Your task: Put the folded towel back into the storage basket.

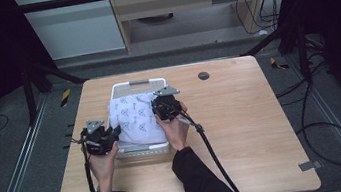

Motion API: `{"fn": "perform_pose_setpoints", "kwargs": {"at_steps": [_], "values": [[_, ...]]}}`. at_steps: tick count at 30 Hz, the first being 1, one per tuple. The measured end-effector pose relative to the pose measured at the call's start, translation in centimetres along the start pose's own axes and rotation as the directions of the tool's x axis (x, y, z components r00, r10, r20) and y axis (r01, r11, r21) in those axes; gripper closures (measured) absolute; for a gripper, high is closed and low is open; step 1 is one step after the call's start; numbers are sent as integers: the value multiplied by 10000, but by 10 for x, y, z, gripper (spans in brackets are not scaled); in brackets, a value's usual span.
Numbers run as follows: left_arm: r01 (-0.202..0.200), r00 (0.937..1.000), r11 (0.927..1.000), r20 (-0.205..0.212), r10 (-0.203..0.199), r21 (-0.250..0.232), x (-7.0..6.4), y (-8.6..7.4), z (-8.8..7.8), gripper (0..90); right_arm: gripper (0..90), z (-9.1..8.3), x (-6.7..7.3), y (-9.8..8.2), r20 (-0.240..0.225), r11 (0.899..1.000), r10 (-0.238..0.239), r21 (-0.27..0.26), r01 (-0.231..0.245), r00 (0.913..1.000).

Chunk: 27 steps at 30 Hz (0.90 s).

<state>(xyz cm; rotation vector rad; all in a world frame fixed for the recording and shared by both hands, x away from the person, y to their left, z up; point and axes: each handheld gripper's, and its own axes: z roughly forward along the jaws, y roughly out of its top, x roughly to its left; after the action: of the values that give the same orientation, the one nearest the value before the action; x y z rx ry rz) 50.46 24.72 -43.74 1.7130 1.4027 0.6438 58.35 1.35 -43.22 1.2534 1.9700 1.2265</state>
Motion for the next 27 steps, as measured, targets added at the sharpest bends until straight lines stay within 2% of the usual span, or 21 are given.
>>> {"fn": "perform_pose_setpoints", "kwargs": {"at_steps": [5,12,18,22,24,27], "values": [[-23,9999,9998,-124,26,219,0,-1,3,722,725,3,0,-2,59,9998,-45,205,43,10000],[-70,10000,9989,8,69,464,-1,-2,8,721,783,3,0,-3,96,9993,-136,363,132,9999],[-148,9999,9978,87,142,650,-3,-1,11,716,786,3,-3,-7,176,9987,-61,511,52,9998],[-66,9998,9989,-180,75,465,-1,0,8,655,666,5,-5,-8,354,9988,-152,469,135,9993],[105,9999,9998,-64,-104,169,1,1,3,642,657,3,-6,-7,370,9995,-57,305,46,9993],[103,9999,9999,-86,-103,-78,0,3,-4,625,615,-2,-7,-4,399,10000,-99,-4,99,9992]]}}
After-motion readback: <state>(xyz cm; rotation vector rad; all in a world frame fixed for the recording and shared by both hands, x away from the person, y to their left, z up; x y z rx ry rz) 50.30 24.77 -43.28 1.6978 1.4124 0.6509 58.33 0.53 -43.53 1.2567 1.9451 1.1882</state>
